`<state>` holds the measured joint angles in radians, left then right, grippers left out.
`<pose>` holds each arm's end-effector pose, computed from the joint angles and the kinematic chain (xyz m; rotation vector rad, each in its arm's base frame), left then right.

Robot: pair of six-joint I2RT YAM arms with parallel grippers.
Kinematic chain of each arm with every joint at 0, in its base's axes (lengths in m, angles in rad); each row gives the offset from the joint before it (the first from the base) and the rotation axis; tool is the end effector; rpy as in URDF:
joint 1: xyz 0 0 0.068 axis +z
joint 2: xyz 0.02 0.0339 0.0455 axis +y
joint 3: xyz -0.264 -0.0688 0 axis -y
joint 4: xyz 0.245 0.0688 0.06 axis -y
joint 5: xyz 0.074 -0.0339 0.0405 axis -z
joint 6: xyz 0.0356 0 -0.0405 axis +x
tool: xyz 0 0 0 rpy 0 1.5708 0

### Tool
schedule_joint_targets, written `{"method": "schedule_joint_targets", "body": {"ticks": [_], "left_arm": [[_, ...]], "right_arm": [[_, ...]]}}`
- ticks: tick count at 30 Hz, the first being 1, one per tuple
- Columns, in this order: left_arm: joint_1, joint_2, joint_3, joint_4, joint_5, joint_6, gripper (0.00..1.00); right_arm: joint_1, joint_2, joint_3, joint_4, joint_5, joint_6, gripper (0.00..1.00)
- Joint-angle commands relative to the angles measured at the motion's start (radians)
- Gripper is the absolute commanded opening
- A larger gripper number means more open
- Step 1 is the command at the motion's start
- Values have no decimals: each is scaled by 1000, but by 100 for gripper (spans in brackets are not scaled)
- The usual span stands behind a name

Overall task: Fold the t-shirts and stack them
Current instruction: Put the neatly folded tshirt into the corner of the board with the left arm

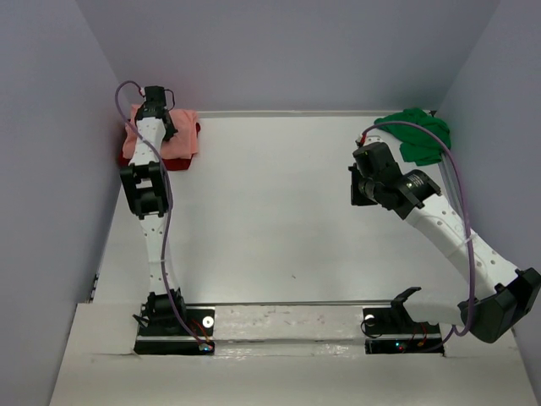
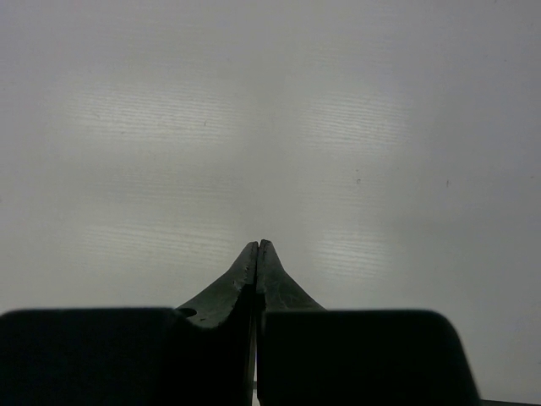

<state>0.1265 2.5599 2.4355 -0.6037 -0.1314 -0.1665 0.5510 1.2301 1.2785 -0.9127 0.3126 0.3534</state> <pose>0.5675 0.0769 0.2150 -0.4017 2.2592 0.1303 0.2133 0.1182 0.3521 -0.0970 2.3786 0.0460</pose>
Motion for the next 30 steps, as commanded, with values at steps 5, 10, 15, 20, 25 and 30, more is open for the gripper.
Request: {"method": "schedule_joint_targets", "body": {"ticks": [5, 10, 15, 20, 25, 30], "left_arm": [[-79, -7, -9, -37, 35, -8, 0], [-77, -7, -21, -53, 55, -24, 0], [-77, -13, -33, -48, 59, -28, 0], [-79, 6, -39, -47, 93, -48, 0], [-88, 40, -39, -70, 107, -57, 0], [-108, 34, -41, -65, 160, -70, 0]], "right_arm": [[7, -41, 25, 18, -10, 15, 0], [7, -41, 25, 20, -18, 16, 0], [7, -54, 13, 26, -26, 15, 0], [7, -57, 4, 28, -27, 21, 0], [7, -67, 7, 21, -20, 16, 0], [7, -64, 7, 21, -26, 16, 0]]}}
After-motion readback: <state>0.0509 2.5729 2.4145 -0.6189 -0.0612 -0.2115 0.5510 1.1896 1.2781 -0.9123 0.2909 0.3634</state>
